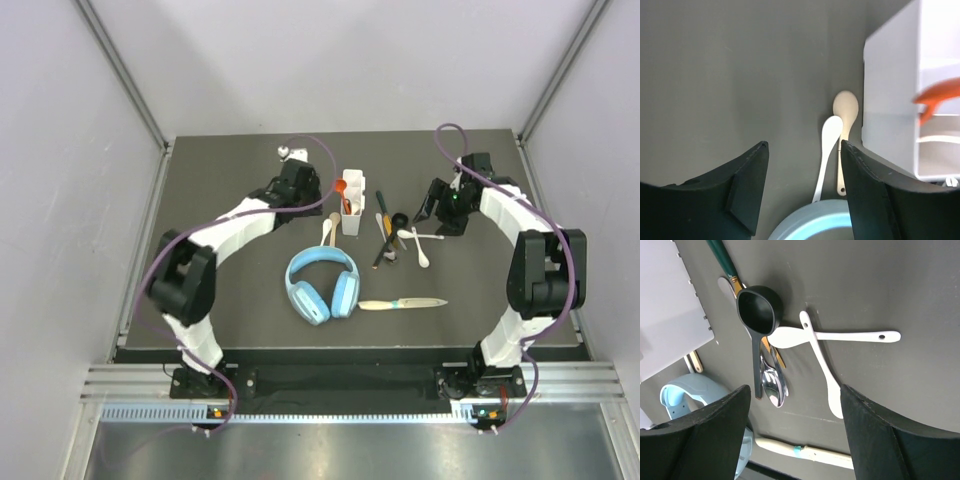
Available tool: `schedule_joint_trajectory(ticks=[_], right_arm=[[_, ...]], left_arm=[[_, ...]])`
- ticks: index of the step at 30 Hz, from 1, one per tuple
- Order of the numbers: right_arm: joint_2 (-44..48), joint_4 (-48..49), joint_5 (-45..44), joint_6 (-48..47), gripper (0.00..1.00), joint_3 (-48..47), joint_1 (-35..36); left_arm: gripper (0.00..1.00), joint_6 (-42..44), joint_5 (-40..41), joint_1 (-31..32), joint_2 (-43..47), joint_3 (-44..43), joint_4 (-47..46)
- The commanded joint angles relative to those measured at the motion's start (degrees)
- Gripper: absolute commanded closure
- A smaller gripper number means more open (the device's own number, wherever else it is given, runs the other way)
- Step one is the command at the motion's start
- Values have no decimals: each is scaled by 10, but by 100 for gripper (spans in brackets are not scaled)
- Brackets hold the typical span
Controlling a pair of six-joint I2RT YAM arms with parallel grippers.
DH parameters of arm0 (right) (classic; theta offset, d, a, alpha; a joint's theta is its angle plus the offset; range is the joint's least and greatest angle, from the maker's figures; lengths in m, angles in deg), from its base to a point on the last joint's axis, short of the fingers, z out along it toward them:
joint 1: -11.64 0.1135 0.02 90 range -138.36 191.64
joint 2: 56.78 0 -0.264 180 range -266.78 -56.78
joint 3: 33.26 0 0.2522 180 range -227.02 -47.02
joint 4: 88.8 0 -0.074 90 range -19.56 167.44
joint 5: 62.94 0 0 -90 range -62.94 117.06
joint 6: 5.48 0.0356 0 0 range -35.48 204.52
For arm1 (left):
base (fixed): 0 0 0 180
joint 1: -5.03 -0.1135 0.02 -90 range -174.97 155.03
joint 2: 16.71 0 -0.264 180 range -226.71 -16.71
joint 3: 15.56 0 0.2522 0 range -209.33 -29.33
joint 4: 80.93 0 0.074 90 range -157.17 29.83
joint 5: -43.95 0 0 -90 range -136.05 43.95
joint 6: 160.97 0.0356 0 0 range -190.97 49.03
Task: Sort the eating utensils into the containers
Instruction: Place the spoon in the storage box, then pick up the spoon from the center of the board.
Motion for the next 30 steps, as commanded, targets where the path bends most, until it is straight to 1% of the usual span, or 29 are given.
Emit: schedule_joint_trajectory(ticks=[1,2,4,10,12,13,18,24,30], right_arm=[[8,9,-6,9,28,-3,-4],[10,10,-8,9,27,-1,-3],[16,12,-10,12,27,5,-4],[24,12,-14,18,27,11,-4],[24,16,-12,22,27,14,-4],[24,18,-12,24,27,15,-4],[19,29,-6,36,27,23,-4],[16,31,-5,40,27,23,-4],[19,27,-9,35,27,26,-4]], left_arm=[[35,1,-130,-10,-104,-89,105],[35,10,-151,-10,-117,-104,107],[35,12,-157,-10,-146,-119,119],[36,21,-157,-10,-165,-128,134],[36,27,-157,-10,-162,-121,140],[36,29,-174,-10,-160,-118,142],[36,35,-199,-10,-147,-82,139],[37,36,-196,-10,-155,-69,130],[38,39,-179,-10,-188,-94,123]])
